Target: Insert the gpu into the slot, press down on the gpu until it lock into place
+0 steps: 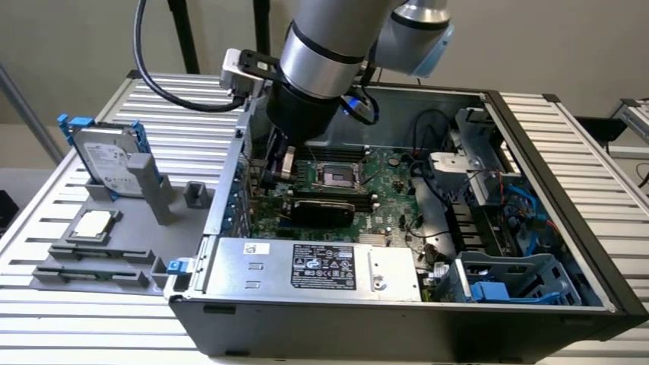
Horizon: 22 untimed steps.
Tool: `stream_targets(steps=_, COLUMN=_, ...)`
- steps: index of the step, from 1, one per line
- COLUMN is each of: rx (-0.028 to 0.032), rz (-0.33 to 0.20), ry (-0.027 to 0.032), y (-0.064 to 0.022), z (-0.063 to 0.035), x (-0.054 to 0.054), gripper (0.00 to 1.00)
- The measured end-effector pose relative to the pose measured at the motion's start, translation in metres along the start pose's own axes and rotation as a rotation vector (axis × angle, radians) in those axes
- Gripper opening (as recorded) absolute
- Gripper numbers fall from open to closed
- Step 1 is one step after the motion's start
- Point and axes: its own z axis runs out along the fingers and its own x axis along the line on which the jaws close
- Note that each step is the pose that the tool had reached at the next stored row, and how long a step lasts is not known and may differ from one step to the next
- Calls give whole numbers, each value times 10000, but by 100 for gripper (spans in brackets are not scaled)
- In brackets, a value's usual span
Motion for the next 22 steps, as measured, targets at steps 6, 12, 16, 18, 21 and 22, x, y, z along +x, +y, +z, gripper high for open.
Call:
stream_targets(steps=6, rx=842, rz=-26, ry=41, y=12, z=29, x=4, gripper=11)
stream_targets(steps=12, rx=1303, rz=-39, ry=64, y=3, z=83, x=7, gripper=11)
stream_targets(steps=16, rx=1567, rz=-51, ry=63, y=-8, z=116, x=9, gripper=11)
stream_targets(steps=18, rx=1736, rz=-60, ry=55, y=-20, z=155, x=8, gripper=11)
stream_targets(steps=21, rx=1837, rz=-66, ry=48, y=-29, z=179, x=-13, gripper=11)
stream_targets(steps=22, rx=1898, rz=-68, ry=50, y=-34, z=193, x=-31, gripper=11)
